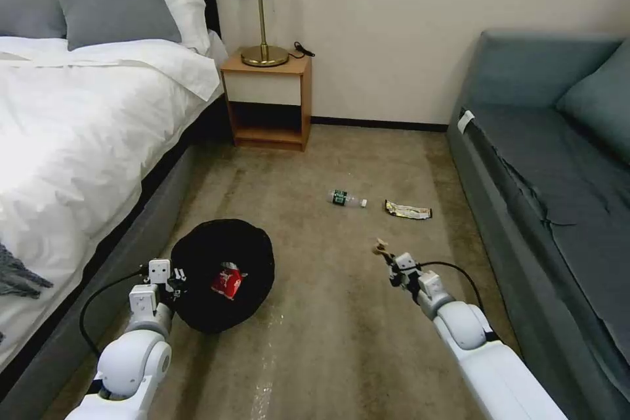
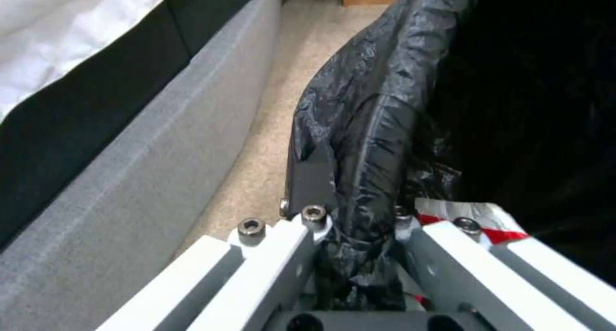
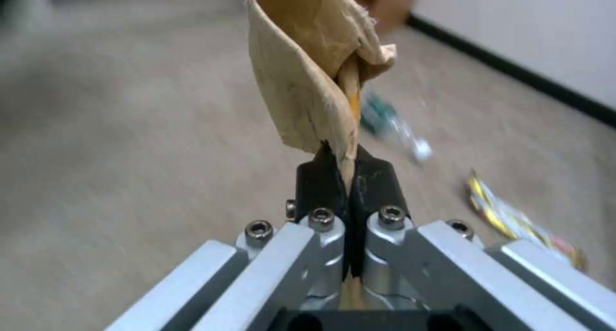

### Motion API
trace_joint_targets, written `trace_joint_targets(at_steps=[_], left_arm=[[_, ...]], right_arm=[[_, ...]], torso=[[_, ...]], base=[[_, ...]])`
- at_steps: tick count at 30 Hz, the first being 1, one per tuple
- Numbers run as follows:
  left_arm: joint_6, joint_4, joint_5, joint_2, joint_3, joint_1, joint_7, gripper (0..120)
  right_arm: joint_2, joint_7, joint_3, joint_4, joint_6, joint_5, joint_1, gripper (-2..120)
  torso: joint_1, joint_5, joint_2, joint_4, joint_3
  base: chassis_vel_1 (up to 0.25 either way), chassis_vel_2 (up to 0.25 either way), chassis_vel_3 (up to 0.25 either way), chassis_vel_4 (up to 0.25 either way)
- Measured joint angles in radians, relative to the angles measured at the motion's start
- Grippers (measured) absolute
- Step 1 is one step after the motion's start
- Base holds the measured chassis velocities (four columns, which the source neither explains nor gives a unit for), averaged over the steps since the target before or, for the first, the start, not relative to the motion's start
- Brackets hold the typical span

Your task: Pick up the trash bin, then pick up the garbage on the floor and place it into the trash bin.

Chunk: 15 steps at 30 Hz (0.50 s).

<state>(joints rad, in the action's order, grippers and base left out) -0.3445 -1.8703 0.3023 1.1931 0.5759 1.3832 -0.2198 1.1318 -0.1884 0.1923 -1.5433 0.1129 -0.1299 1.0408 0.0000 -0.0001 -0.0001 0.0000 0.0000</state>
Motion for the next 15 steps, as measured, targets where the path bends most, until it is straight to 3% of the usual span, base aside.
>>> trace_joint_targets(at_steps=[6, 13, 15], left_arm=[[-0.001, -0.002, -0.004, 0.001, -0.001, 0.003, -0.002, 0], [0.001, -0.010, -0.025, 0.012, -0.018, 0.008, 0.006, 0], [0.001, -0.018, -0.027, 0.016, -0.021, 0.011, 0.007, 0]], right_arm=[[-0.003, 0.014, -0.078, -0.134, 0.012, -0.109, -0.011, 0], [0.086, 0.006, -0.134, -0.174, -0.021, -0.209, -0.022, 0], [0.123, -0.019, -0.164, -0.156, -0.076, -0.295, -0.026, 0]], torso=[[0.000, -0.0001, 0.000, 0.0001, 0.000], [0.000, 0.0000, 0.000, 0.0001, 0.000], [0.000, 0.0000, 0.000, 0.0000, 0.000]], base=[[0.000, 0.000, 0.000, 0.000], [0.000, 0.000, 0.000, 0.000], [0.000, 0.000, 0.000, 0.000]])
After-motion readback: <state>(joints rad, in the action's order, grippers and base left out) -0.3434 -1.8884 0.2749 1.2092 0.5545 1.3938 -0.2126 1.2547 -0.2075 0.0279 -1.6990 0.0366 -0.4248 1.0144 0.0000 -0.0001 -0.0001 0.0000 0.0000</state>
